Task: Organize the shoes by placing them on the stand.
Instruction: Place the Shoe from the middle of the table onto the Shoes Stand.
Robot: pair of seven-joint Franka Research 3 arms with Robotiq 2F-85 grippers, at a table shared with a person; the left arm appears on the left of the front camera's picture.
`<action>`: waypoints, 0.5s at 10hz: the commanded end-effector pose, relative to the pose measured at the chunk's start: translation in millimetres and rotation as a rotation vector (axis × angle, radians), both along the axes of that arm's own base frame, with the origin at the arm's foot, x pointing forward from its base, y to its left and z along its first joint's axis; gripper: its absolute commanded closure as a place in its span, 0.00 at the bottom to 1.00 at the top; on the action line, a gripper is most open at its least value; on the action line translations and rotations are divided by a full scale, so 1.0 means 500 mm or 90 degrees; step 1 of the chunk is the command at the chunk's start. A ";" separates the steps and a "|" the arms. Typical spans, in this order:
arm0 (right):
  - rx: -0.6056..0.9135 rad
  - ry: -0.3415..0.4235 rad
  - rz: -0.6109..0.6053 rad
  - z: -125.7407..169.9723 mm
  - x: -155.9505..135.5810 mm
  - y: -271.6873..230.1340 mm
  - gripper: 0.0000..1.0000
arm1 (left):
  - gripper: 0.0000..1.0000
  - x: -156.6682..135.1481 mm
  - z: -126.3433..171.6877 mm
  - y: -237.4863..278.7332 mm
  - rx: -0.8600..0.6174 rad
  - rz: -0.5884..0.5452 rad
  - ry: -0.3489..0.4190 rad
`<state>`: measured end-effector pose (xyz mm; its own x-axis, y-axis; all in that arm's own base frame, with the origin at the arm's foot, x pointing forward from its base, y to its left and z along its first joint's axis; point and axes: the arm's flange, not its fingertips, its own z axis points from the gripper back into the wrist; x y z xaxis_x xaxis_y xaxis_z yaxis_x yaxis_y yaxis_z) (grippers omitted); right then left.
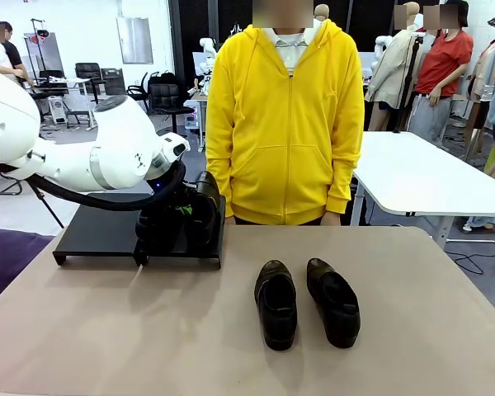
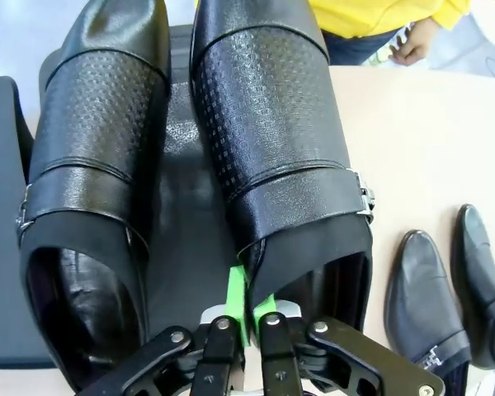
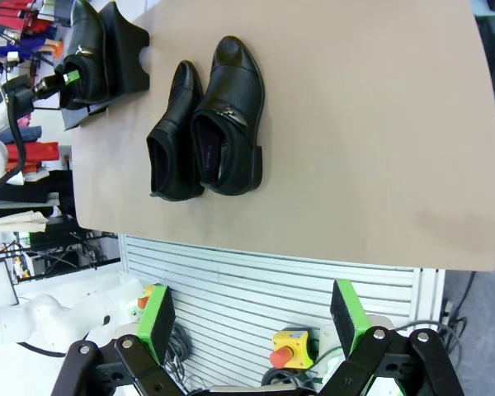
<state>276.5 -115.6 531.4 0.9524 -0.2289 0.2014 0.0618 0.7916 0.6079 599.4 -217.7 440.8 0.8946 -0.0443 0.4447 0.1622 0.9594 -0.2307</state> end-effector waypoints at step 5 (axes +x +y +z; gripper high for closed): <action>0.007 -0.006 0.006 0.007 0.002 -0.001 0.00 | 0.00 -0.001 0.016 -0.004 -0.001 0.006 -0.027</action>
<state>276.5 -115.6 531.4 0.9524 -0.2289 0.2014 0.0618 0.7916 0.6079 600.4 -219.7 443.6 0.8844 -0.0418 0.4649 0.1666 0.9586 -0.2307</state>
